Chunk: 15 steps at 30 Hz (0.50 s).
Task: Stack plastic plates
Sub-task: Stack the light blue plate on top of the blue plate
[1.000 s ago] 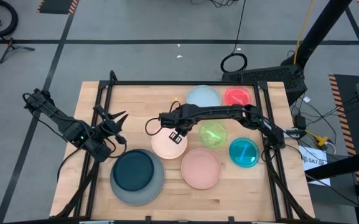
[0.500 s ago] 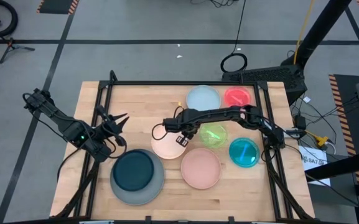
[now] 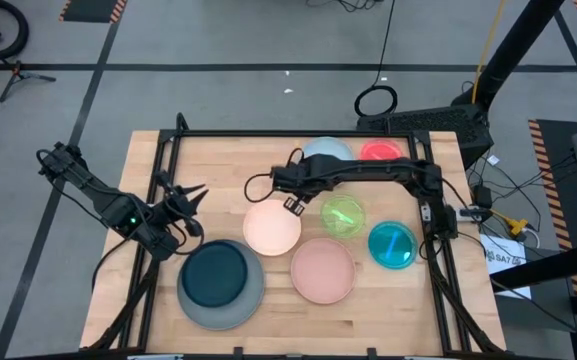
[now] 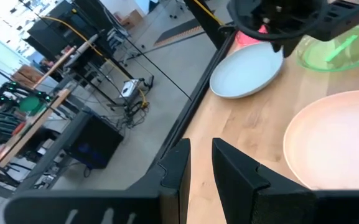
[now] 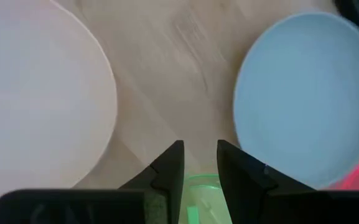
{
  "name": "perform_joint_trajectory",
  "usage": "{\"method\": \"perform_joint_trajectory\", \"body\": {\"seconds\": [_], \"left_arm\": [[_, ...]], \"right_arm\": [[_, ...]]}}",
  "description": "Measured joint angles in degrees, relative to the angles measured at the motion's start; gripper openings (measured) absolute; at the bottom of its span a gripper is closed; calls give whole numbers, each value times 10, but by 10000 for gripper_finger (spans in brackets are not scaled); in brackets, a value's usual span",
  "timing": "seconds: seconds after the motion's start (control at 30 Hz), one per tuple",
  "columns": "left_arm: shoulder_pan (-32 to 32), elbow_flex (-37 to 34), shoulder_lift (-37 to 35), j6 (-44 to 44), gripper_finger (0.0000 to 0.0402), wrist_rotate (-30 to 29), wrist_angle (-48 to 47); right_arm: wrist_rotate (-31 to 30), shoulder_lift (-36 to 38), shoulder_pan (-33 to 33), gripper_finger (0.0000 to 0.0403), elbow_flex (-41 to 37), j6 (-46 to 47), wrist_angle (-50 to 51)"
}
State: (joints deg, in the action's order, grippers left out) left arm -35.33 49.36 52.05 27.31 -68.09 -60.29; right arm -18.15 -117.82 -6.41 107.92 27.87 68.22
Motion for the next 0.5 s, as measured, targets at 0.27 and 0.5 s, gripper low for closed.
{"method": "perform_joint_trajectory", "body": {"seconds": [0.27, 0.5], "left_arm": [[0, 0, 0, 0, 74, 17, 0], [0, 0, 0, -3, 74, 17, 0]], "right_arm": [[3, 87, -35, 91, -187, -37, -124], [20, 152, -63, 91, -330, -189, -290]]}}
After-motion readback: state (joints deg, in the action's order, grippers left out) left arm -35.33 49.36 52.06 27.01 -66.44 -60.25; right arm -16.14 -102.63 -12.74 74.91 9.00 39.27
